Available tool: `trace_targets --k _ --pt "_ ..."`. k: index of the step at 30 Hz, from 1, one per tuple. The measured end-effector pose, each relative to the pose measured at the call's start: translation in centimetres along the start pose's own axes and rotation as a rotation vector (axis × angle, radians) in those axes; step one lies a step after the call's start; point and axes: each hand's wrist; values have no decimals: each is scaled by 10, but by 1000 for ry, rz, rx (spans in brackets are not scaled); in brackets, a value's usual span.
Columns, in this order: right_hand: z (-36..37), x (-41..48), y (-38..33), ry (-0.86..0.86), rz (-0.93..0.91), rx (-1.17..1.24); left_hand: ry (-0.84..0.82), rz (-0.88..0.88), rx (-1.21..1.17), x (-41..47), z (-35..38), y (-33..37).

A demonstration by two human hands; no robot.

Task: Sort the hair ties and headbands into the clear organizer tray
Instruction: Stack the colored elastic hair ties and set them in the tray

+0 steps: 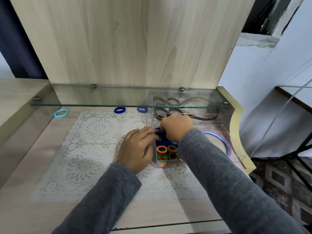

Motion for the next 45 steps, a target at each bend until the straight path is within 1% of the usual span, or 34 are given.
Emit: trace_targets --k 5,9,11,16,19,22,28,30,33,36,39,45 --pt "-5 0 -2 -60 6 9 27 -51 1 1 -3 3" --pt "-11 -4 3 -70 -5 56 35 -55 10 1 -3 3" --pt "-13 -7 7 -42 -7 79 55 -56 18 1 -4 4" --pt "-3 -7 15 116 -22 202 88 -82 33 2 -6 5" --pt "5 -8 15 106 -62 261 73 -86 43 1 -4 3" --pt "12 -10 14 90 -87 253 63 -77 48 1 -4 3" --pt "23 -11 14 148 -113 256 50 -68 39 1 -5 3" --pt "23 -12 16 181 -88 287 46 -71 37 1 -5 4" --pt "23 -13 21 231 38 338 40 -36 13 0 -6 5" --pt "24 -17 22 168 127 273 16 11 -11 0 -5 5" --pt "25 -18 18 88 138 247 10 14 -10 0 -5 4" --pt "26 -15 9 116 85 180 7 12 -4 0 -4 5"
Point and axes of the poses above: each hand's wrist, its own x-axis towards the middle knuckle, its own z-axis out of the palm, y = z × x, and after that the axes turned 7 degrees about y, right-handed
